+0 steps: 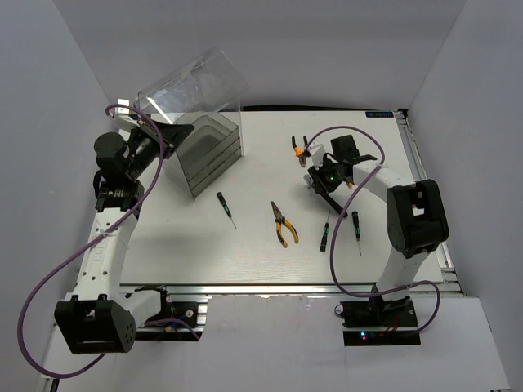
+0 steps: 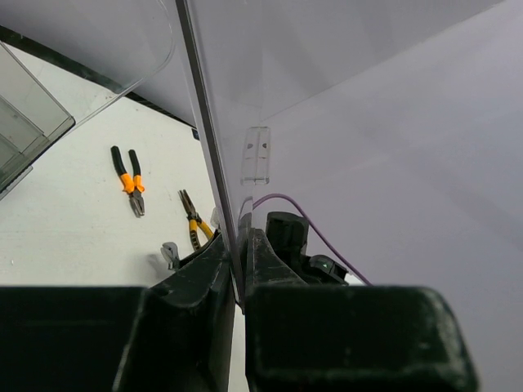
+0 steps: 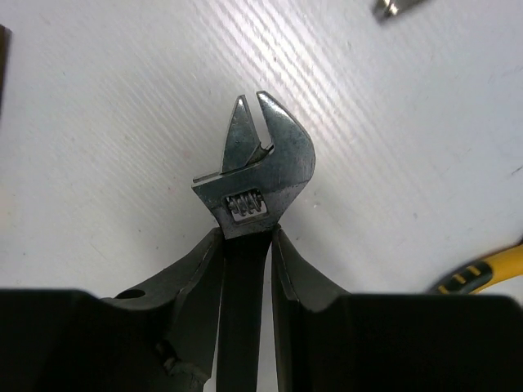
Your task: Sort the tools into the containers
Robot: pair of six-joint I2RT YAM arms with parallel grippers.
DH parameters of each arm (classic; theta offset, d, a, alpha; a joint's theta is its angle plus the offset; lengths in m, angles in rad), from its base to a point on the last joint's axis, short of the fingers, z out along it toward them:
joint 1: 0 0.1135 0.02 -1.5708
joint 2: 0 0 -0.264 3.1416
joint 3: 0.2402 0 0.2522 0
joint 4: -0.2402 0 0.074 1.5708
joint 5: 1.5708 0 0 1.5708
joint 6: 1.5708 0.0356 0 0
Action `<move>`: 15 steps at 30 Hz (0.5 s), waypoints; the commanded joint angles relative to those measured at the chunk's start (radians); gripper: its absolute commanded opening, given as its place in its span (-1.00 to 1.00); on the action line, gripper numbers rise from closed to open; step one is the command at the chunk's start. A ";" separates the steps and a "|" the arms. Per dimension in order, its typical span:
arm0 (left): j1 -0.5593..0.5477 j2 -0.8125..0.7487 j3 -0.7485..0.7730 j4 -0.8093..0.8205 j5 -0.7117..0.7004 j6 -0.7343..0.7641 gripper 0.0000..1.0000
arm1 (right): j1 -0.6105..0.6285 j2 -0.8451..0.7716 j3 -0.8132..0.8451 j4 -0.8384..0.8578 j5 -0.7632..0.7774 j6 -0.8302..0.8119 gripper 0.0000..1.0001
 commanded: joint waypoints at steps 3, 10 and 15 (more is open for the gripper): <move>0.002 -0.067 0.006 0.057 -0.021 0.027 -0.70 | 0.016 -0.073 0.066 0.069 -0.091 -0.057 -1.00; 0.002 -0.063 0.012 0.069 -0.021 0.015 -0.70 | 0.137 -0.142 0.113 0.130 -0.127 -0.246 -1.00; 0.002 -0.062 0.021 0.069 -0.022 0.013 -0.70 | 0.271 -0.121 0.203 0.158 -0.104 -0.394 -1.00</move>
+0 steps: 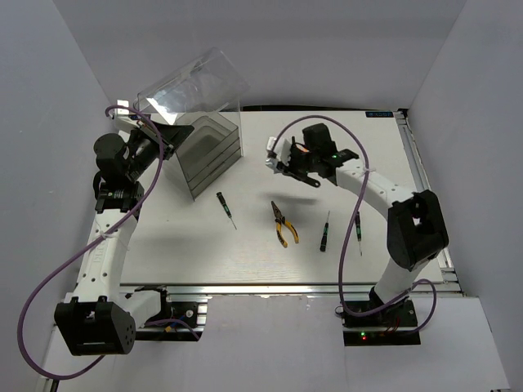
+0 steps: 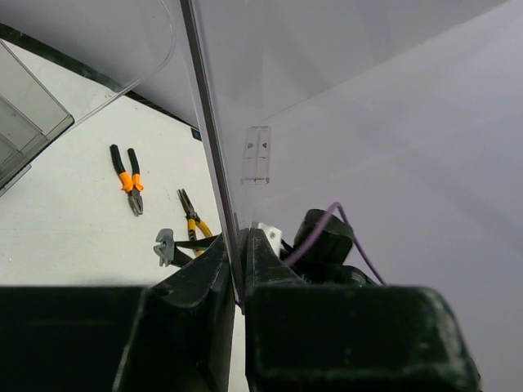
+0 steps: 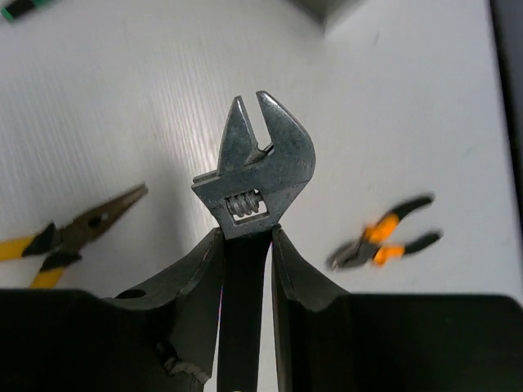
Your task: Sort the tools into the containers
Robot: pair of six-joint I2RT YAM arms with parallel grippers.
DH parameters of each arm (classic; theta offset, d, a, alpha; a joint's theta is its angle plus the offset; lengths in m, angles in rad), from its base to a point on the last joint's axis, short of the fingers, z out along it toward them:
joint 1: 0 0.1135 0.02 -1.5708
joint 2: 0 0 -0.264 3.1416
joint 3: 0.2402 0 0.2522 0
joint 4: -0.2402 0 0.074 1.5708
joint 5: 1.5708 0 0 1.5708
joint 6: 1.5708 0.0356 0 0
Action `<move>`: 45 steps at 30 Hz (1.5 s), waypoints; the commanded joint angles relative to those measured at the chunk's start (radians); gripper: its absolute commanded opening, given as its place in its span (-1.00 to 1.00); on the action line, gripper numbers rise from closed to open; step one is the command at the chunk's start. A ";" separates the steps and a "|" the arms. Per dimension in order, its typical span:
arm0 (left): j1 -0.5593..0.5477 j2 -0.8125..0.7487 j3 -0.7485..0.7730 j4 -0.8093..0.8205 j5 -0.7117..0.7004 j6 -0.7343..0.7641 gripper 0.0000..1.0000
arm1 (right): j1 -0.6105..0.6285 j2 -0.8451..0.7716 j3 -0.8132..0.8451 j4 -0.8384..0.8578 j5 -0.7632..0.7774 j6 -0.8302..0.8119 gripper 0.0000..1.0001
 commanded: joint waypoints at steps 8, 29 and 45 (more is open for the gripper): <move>0.002 -0.046 0.033 0.088 -0.024 0.000 -0.70 | 0.238 0.104 0.342 0.203 0.028 -0.342 -1.00; 0.002 -0.017 0.076 0.134 -0.048 -0.108 -0.70 | 0.336 0.340 0.496 0.592 -0.087 -0.522 -1.00; 0.002 -0.017 0.070 0.126 -0.034 -0.118 -0.70 | 0.356 0.549 0.614 0.826 -0.131 -0.534 -1.00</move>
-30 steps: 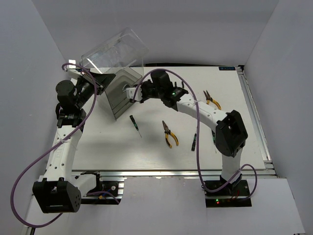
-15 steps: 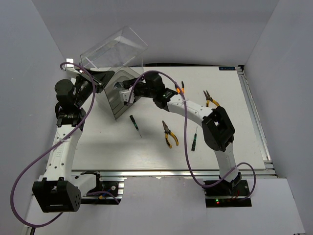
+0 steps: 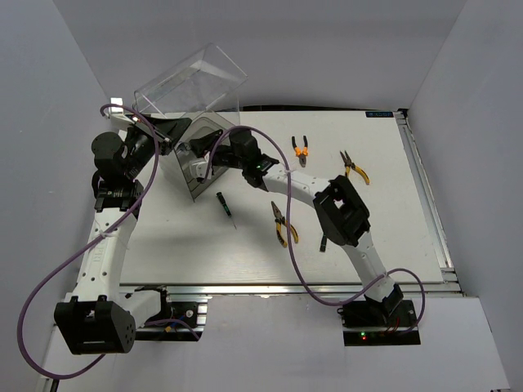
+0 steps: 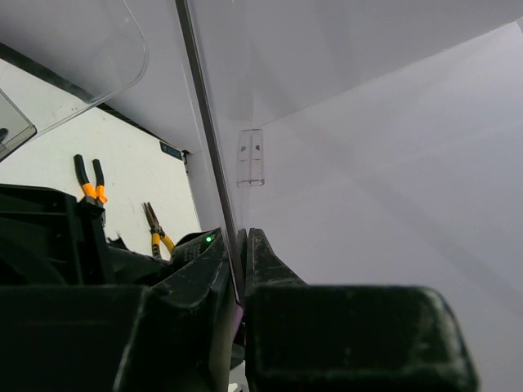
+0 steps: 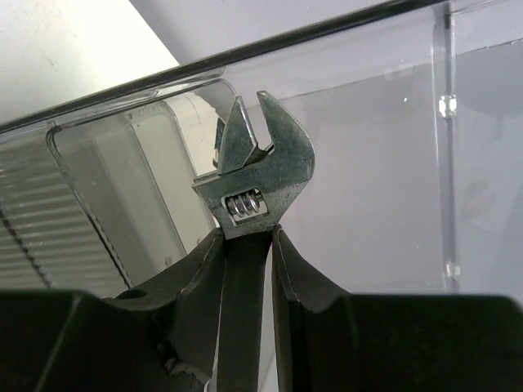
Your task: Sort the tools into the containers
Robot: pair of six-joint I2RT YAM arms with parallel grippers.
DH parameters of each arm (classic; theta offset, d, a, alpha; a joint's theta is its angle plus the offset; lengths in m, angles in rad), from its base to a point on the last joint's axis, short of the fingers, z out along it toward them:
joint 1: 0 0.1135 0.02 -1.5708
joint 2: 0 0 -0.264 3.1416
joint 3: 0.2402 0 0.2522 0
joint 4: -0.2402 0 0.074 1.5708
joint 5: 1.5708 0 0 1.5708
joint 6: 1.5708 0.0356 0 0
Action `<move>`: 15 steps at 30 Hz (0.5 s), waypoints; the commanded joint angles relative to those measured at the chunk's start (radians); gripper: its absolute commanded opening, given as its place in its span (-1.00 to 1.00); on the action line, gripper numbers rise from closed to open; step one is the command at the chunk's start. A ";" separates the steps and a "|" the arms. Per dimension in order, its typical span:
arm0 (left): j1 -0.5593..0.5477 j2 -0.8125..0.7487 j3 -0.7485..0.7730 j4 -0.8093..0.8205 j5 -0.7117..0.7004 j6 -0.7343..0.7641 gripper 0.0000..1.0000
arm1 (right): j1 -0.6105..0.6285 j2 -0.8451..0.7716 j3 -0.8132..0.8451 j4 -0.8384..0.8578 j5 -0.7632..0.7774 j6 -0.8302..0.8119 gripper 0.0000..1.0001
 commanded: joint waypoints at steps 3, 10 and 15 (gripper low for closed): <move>0.002 -0.028 0.049 0.071 -0.008 0.017 -0.70 | 0.000 0.047 0.102 0.176 -0.037 -0.025 -1.00; 0.002 -0.035 0.040 0.066 -0.003 0.015 -0.70 | 0.000 0.087 0.079 0.226 -0.049 -0.058 -0.66; 0.002 -0.034 0.040 0.066 -0.005 0.017 -0.70 | -0.007 0.082 0.059 0.241 -0.038 -0.059 0.03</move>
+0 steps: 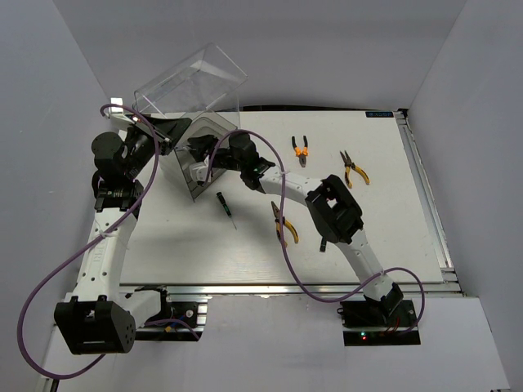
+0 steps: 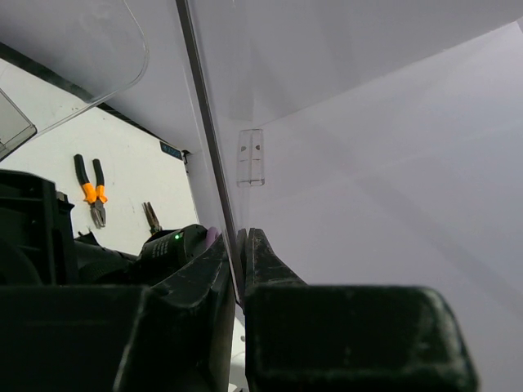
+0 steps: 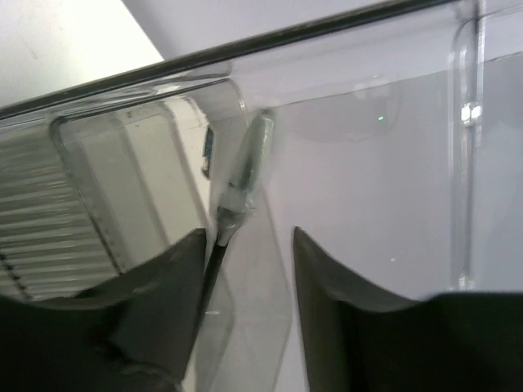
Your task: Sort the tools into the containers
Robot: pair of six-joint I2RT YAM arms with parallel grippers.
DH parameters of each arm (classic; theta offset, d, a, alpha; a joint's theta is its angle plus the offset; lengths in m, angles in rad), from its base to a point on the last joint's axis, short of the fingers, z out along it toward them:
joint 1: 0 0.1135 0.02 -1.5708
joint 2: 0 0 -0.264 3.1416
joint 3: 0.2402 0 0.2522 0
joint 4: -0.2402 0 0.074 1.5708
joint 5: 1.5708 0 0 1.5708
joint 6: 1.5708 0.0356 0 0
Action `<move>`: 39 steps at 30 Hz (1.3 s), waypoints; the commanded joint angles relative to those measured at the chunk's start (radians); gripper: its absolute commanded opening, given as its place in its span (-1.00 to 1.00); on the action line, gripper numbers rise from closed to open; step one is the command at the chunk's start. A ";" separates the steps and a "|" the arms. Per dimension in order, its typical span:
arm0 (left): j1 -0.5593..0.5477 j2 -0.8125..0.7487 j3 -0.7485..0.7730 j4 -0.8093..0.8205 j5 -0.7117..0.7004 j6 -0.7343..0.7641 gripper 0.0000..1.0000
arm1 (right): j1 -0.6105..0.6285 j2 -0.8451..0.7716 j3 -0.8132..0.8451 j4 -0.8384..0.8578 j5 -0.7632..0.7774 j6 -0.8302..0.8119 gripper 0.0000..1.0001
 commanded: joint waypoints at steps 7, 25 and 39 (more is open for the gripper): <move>0.002 -0.039 0.037 0.067 -0.004 0.012 -0.70 | -0.014 -0.052 0.015 0.114 -0.028 -0.001 0.30; 0.002 -0.092 -0.050 -0.125 -0.031 0.123 -0.57 | -0.127 -0.753 -0.663 -0.412 -0.277 0.156 0.28; -0.001 -0.150 -0.030 -0.771 -0.238 0.124 0.67 | -0.235 -0.853 -0.804 -0.435 -0.235 0.406 0.49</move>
